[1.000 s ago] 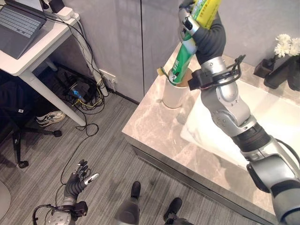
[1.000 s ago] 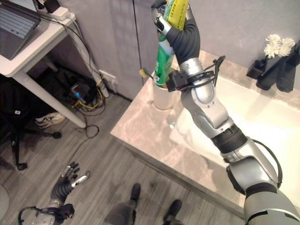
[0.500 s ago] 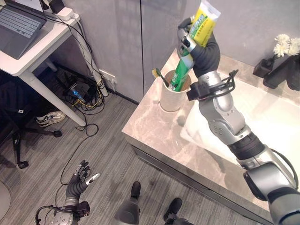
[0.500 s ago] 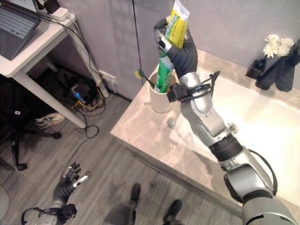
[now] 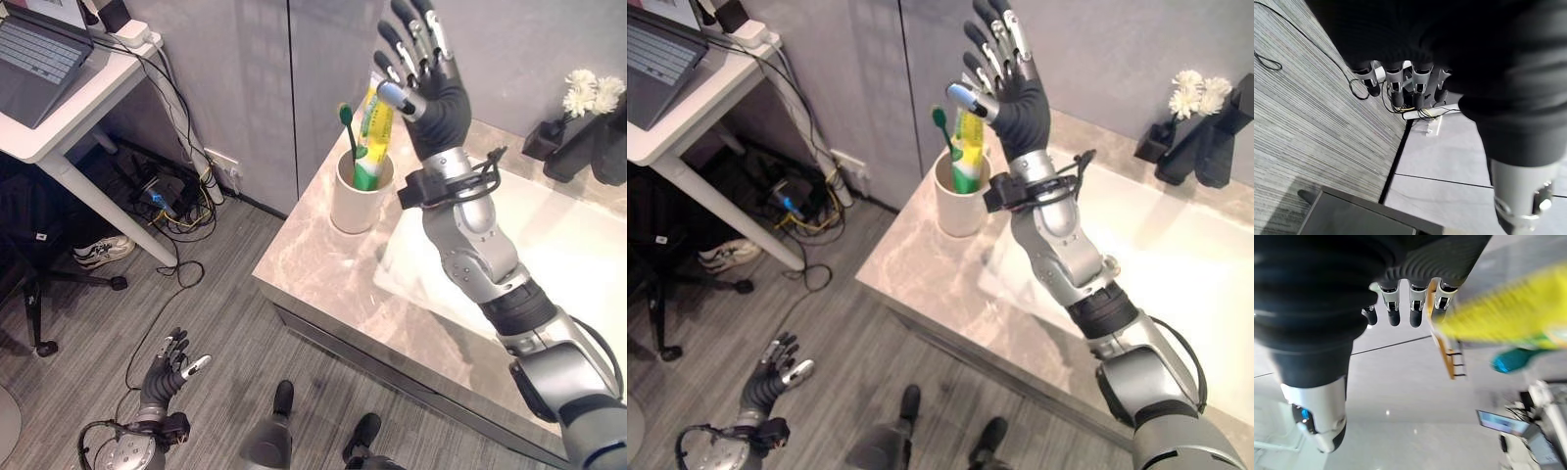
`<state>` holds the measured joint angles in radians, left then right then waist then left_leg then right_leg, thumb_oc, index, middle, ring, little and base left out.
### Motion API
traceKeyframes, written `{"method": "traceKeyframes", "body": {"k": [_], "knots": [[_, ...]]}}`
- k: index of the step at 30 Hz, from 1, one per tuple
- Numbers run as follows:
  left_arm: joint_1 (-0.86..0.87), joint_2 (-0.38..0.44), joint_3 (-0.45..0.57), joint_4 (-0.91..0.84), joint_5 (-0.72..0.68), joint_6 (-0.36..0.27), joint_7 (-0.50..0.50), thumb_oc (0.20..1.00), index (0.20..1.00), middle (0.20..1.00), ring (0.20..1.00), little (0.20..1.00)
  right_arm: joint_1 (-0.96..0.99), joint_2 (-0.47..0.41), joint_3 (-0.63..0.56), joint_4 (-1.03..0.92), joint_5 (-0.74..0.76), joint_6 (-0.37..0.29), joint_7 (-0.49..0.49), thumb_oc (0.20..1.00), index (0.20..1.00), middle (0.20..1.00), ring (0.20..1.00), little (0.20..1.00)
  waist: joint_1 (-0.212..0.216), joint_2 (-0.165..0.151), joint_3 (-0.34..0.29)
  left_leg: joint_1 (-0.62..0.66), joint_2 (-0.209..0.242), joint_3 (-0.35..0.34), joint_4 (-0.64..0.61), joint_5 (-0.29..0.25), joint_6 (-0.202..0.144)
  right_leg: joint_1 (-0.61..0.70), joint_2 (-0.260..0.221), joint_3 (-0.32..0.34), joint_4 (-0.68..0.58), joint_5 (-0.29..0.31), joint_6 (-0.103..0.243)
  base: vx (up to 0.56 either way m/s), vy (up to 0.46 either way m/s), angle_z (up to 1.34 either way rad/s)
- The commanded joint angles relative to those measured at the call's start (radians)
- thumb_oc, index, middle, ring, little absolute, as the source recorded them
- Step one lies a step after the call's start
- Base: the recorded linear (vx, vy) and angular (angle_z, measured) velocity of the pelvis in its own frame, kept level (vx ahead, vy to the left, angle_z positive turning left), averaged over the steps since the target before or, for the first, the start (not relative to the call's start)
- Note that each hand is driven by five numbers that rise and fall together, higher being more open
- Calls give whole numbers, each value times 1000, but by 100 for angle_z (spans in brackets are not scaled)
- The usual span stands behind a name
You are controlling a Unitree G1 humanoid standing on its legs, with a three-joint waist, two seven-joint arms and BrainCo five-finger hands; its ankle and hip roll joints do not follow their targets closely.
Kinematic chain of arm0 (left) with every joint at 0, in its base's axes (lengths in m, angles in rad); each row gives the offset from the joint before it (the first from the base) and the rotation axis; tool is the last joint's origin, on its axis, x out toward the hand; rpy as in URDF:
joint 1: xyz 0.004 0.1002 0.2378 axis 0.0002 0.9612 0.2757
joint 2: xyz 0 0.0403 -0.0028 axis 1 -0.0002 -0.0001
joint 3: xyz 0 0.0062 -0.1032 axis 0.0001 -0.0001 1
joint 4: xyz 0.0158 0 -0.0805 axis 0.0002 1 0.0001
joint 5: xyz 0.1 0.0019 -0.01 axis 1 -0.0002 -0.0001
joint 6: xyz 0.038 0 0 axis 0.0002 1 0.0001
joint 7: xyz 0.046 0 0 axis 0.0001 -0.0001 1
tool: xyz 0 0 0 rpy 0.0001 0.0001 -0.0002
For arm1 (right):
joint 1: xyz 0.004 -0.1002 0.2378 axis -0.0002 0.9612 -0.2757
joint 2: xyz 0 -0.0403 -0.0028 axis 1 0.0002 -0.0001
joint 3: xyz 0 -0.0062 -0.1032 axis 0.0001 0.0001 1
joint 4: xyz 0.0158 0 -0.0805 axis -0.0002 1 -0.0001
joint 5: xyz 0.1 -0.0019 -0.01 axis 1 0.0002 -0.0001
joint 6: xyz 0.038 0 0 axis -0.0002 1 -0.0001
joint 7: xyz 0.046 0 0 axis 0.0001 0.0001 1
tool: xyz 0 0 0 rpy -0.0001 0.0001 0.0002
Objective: Put brush and paste in cup on sink, flatten towel.
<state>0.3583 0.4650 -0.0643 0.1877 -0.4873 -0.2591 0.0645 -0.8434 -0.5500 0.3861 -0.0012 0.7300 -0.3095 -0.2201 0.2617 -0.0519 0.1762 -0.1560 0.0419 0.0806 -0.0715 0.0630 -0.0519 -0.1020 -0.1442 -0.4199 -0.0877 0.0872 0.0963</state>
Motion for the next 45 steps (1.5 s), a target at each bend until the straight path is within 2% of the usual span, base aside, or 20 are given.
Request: {"method": "traceKeyframes", "body": {"k": [1,5,6,9,10,11,13,14,15,17,18,21,23,25,28,29,30,31,35,45], "knots": [[9,82,-19,-49,68,-84,17,1000,1000,1000,1000,1000,-19,3,-52,-75,-121,-86,-39,1000,1000,1000,1000,1000,6,-33,-54,-25,26,4,-16,32,-39,9,-132,70,0,84,95,0,0,0],[7,94,19,-106,76,-101,30,1000,1000,1000,1000,1000,16,-27,-78,-116,-188,-78,-52,1000,1000,1000,1000,1000,-3,-32,-61,-15,29,11,-16,29,-39,12,-131,77,0,82,96,15,7,-7],[-22,73,113,-199,57,-147,68,1000,1000,1000,1000,1000,173,-112,-236,-209,-347,-105,-103,1000,1000,1000,1000,1000,-27,-24,-77,10,34,18,-16,16,-42,29,-129,80,0,73,99,39,8,-8],[-34,67,149,-234,69,-163,85,1000,1000,1000,1000,1000,283,-130,-362,-279,-441,-120,-135,1000,1000,1000,1000,1000,-41,-21,-87,14,36,18,-16,15,-42,35,-129,78,0,73,99,53,8,6],[-41,52,208,-272,78,-187,95,1000,1000,1000,1000,1000,388,-186,-512,-328,-590,-124,-195,1000,1000,1000,1000,1000,-70,-16,-98,21,38,20,-16,10,-44,36,-127,81,0,70,101,15,8,-32],[-41,55,206,-273,77,-187,94,1000,1000,1000,1000,1000,399,-183,-520,-338,-594,-120,-197,1000,1000,1000,1000,1000,-66,-18,-100,21,38,20,-16,10,-44,36,-127,81,0,70,101,39,1,-19],[-39,26,271,-335,29,-207,85,1000,1000,1000,1000,1000,532,-217,-737,-373,-724,-119,-283,1000,1000,1000,1000,1000,-107,-15,-110,31,44,29,-16,2,-44,35,-122,97,0,66,102,31,-15,-12],[-39,29,269,-337,27,-205,84,1000,1000,1000,1000,1000,542,-213,-745,-380,-725,-118,-283,1000,1000,1000,1000,1000,-104,-17,-111,30,44,28,-16,3,-44,34,-122,97,0,66,102,62,-21,-13],[-38,26,291,-358,15,-211,76,1000,1000,1000,1000,1000,588,-233,-850,-369,-786,-106,-343,1000,1000,1000,1000,1000,-128,-15,-118,37,48,33,-16,-8,-46,34,-117,107,0,58,104,27,-13,-10],[-41,26,298,-383,10,-213,65,1000,1000,1000,1000,1000,617,-212,-892,-381,-790,-111,-356,1000,1000,1000,1000,1000,-131,-14,-119,36,49,35,-16,-2,-44,28,-115,112,0,64,101,8,-22,-20],[-33,48,322,-447,45,-222,58,1000,1000,1000,1000,1000,709,-166,-1034,-318,-826,-95,-449,1000,1000,1000,1000,1000,-164,-6,-118,38,55,44,-16,-6,-45,18,-108,131,0,61,101,2,-28,-31],[-31,55,322,-482,42,-224,50,1000,1000,1000,1000,1000,766,-165,-1087,-289,-849,-76,-467,1000,1000,1000,1000,1000,-172,-7,-122,35,56,46,-16,-6,-47,10,-106,136,0,61,102,16,-20,-16],[-24,47,329,-526,16,-231,27,1000,1000,1000,1000,1000,939,-212,-1253,-140,-941,1,-589,1000,1000,1000,1000,1000,-216,-6,-121,31,63,51,-16,-9,-51,-1,-98,148,0,60,102,-1,-46,-8],[-7,61,316,-534,20,-233,30,1000,1000,1000,1000,1000,993,-200,-1318,14,-919,31,-697,1000,1000,1000,1000,1000,-237,1,-122,32,67,55,-16,-18,-53,-7,-94,158,0,55,105,-11,-34,-3],[-4,62,287,-504,19,-233,46,1000,1000,1000,1000,1000,1004,-195,-1349,123,-868,8,-752,1000,1000,1000,1000,1000,-245,7,-122,26,68,61,-16,-9,-50,-19,-94,163,0,63,102,-3,-17,-14],[-2,60,259,-463,6,-217,54,526,526,526,526,526,1000,-173,-1343,254,-791,5,-783,1000,1000,1000,1000,1000,-250,13,-121,31,71,64,-16,-19,-51,-16,-93,165,0,56,105,4,-22,-8],[-7,62,234,-428,-13,-211,49,200,200,200,200,200,997,-187,-1342,356,-729,-18,-786,1000,1000,1000,1000,1000,-252,14,-119,27,70,67,-16,-9,-50,-21,-93,166,0,63,103,-4,-22,-6],[-10,78,201,-401,-22,-198,26,200,200,200,200,200,1025,-205,-1343,536,-644,-23,-776,1000,1000,1000,1000,1000,-259,22,-114,27,70,71,-16,-10,-51,-22,-94,167,0,64,103,-34,-4,-6],[10,110,165,-403,-9,-192,-10,200,200,200,200,200,1056,-250,-1311,792,-548,-21,-732,1000,1000,1000,1000,1000,-263,34,-108,26,71,79,-16,-8,-53,-30,-91,174,0,67,104,-12,-7,-12],[11,152,130,-420,-29,-182,-64,200,200,200,200,200,1000,-228,-1151,1158,-307,-8,-493,1000,1000,1000,1000,1000,-265,62,-81,21,79,106,-16,1,-65,-57,-86,197,0,75,102,-23,-9,-9]]}}
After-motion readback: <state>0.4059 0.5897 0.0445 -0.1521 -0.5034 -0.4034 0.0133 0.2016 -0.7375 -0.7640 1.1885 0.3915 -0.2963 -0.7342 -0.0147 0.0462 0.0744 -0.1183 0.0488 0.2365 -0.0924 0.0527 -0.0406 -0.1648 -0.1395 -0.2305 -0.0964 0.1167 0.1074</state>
